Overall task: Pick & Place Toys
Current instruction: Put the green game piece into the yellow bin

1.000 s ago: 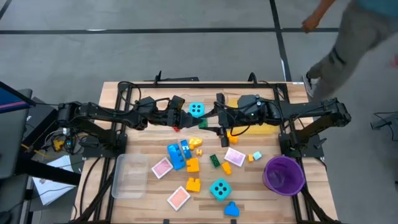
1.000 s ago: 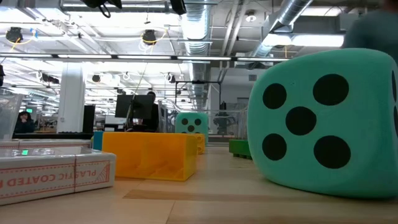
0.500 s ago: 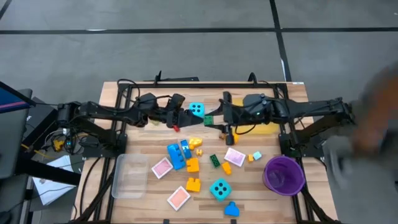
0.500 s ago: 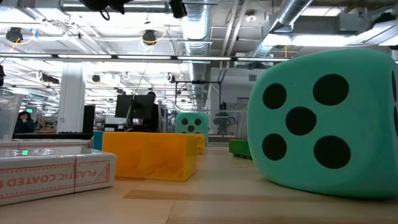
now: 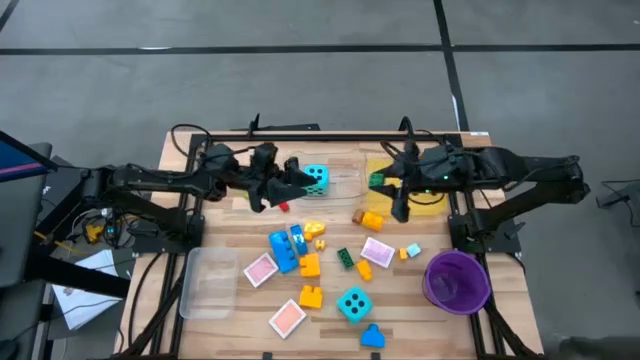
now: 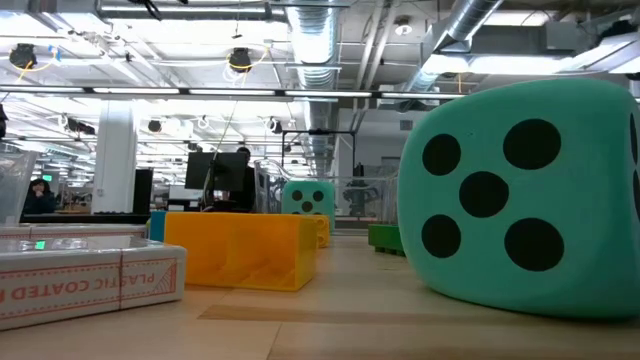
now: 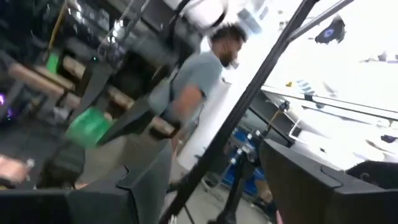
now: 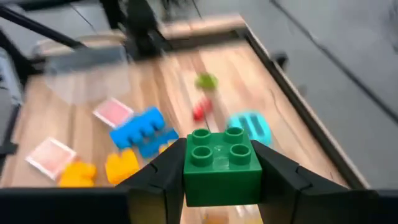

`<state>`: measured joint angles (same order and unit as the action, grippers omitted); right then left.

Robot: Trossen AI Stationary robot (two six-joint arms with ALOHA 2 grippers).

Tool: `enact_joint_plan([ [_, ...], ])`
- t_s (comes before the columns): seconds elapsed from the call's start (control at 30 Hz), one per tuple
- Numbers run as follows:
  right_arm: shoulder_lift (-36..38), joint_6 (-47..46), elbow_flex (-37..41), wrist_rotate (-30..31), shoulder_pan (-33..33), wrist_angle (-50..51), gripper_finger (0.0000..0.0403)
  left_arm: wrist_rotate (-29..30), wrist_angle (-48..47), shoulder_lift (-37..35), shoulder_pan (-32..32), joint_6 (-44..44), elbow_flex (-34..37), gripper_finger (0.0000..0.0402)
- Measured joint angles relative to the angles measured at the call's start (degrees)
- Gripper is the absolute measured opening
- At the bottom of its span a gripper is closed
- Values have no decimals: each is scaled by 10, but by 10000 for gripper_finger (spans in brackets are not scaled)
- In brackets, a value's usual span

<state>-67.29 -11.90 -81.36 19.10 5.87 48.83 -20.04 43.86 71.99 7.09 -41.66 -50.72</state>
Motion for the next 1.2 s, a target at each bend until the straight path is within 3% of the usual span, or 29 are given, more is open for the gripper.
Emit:
enact_joint_plan([
  [0.37, 17, -240, 0, 48, -35, 263, 148, 61, 0, -44, 0, 44, 0, 218],
  [0.6, 16, -343, 3, 48, -94, 331, 144, 67, -2, -49, 0, 44, 0, 213],
  [0.87, 17, -376, 107, 7, -202, 301, 144, 67, -2, -49, 0, 39, 0, 213],
  [1.2, 12, -335, 276, -98, -382, 110, 144, 67, -2, -49, 0, 37, 0, 213],
])
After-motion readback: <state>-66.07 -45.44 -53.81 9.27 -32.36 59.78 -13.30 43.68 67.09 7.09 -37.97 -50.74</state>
